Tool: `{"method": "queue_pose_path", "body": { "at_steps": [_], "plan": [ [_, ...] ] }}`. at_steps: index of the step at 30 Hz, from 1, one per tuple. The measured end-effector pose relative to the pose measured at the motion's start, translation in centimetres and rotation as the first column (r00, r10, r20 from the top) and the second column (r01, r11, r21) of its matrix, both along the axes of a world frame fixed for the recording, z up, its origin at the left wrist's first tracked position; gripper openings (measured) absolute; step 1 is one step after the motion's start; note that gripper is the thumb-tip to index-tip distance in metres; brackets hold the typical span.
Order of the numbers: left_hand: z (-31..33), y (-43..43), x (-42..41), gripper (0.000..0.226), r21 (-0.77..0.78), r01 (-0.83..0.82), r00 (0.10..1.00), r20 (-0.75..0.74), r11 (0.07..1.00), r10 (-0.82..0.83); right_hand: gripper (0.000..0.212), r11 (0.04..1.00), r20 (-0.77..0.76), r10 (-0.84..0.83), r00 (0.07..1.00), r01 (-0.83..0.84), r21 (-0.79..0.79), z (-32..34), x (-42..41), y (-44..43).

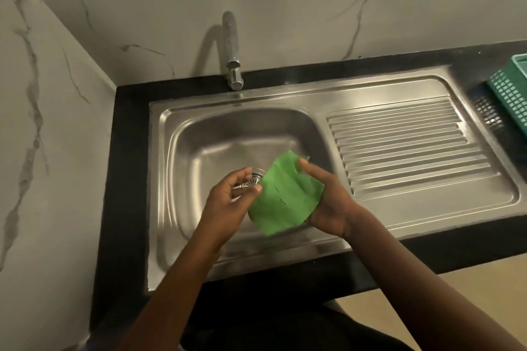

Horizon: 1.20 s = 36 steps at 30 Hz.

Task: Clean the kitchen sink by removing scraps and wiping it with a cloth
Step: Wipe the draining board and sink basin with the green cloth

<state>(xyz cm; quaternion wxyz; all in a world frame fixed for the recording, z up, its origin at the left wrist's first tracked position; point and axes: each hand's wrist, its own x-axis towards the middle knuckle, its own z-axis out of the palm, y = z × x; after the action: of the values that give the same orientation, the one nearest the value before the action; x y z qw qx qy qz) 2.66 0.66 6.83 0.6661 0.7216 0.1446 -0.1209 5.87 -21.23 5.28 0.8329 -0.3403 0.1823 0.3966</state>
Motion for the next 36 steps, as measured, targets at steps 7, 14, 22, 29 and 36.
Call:
{"method": "queue_pose_path", "body": {
  "at_steps": [7,14,22,29,36],
  "plan": [
    [1.1,-4.8,-1.5,0.01,0.018,0.084,0.996,-0.028,0.996,-0.083,0.033,0.986,0.12,0.134,0.984,-0.12,-0.117,2.6,-2.3,-3.0],
    [2.4,-8.6,-4.4,0.014,0.166,0.018,0.996,0.08,0.986,-0.032,0.036,0.994,0.109,0.044,0.993,-0.033,-0.105,4.1,-4.1,-7.2],
    [2.6,-13.6,-7.1,0.013,0.009,-0.181,0.981,0.076,0.984,0.179,0.049,0.998,0.242,-0.05,0.969,0.04,0.046,3.5,-7.5,-11.0],
    [3.1,-16.0,-6.3,0.033,0.004,0.0,0.999,0.04,1.0,0.0,0.04,0.961,0.35,-0.077,0.934,0.163,-0.225,5.5,-9.4,-14.0],
    [3.2,-18.7,-5.1,0.019,-0.02,0.167,0.983,0.077,0.986,-0.165,0.045,0.904,0.403,-0.154,0.902,0.293,-0.31,7.7,-12.1,-17.3]
  ]
}}
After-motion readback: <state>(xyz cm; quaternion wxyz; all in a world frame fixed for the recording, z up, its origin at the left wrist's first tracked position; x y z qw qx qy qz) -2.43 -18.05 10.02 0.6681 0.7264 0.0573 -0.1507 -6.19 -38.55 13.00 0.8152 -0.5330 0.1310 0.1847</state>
